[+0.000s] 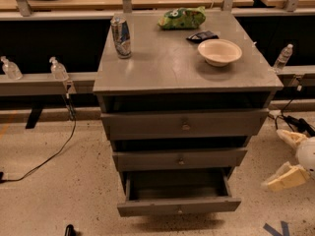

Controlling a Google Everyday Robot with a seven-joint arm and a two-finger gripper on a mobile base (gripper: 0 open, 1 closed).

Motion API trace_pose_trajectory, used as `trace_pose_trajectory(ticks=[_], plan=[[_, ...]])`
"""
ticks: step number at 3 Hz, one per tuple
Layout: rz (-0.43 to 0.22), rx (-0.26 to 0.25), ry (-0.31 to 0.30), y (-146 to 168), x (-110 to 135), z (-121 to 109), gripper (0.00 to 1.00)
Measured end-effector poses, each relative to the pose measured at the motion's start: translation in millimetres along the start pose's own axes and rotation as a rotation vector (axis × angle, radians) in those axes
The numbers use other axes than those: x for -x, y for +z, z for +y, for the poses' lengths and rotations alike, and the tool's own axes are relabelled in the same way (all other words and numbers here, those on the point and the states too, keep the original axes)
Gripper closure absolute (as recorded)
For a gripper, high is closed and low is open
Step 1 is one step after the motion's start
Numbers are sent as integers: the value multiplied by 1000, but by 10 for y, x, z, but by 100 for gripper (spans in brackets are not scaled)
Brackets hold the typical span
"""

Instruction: Close bottom drawer

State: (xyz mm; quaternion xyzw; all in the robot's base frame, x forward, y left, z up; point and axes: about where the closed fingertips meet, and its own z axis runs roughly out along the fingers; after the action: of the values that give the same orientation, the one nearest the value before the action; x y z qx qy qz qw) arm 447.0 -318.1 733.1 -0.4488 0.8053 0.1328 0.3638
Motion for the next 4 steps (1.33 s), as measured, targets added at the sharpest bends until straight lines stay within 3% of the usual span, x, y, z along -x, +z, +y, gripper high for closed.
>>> trace_pose_trajectory(ticks=[1, 2, 3, 4], plan=[[-24, 36, 19, 211, -196, 24, 0], [-24, 36, 19, 211, -196, 24, 0], [-43, 151, -5, 546, -175, 119, 0], [-36, 297, -75, 1253, -141, 337, 0]])
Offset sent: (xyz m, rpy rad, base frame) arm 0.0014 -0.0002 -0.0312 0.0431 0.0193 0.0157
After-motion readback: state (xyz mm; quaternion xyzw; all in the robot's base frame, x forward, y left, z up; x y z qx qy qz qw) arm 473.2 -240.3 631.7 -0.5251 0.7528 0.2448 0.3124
